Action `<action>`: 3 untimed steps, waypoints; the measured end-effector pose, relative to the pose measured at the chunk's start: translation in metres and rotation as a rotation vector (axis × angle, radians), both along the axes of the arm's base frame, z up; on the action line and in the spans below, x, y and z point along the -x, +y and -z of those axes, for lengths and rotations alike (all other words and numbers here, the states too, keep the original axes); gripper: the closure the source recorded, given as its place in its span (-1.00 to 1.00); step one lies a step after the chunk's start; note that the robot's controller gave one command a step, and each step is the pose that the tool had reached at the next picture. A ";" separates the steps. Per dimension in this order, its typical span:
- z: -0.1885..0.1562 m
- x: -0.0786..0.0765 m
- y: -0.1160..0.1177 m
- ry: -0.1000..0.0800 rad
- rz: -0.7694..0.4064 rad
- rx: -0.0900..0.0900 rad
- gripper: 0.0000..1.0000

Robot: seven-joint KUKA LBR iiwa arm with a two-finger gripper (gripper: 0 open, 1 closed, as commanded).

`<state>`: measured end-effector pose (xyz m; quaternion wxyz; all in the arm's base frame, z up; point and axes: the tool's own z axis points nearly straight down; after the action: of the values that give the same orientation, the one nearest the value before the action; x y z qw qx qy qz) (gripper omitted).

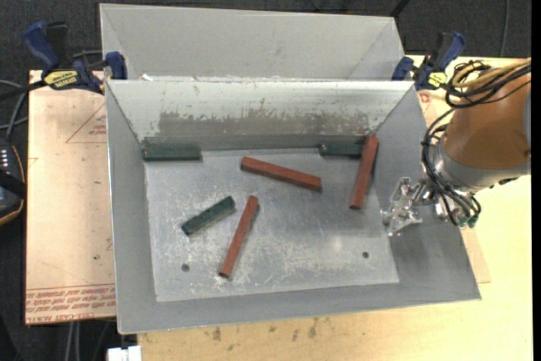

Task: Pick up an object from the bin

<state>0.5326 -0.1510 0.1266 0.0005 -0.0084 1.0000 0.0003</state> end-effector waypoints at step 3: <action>-0.022 -0.041 0.005 -0.001 0.021 0.000 -1.00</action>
Offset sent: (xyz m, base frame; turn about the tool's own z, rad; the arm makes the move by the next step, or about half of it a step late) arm 0.0000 0.0000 0.0000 0.0000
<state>0.5736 -0.1458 0.1487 0.0010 0.0020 1.0000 0.0004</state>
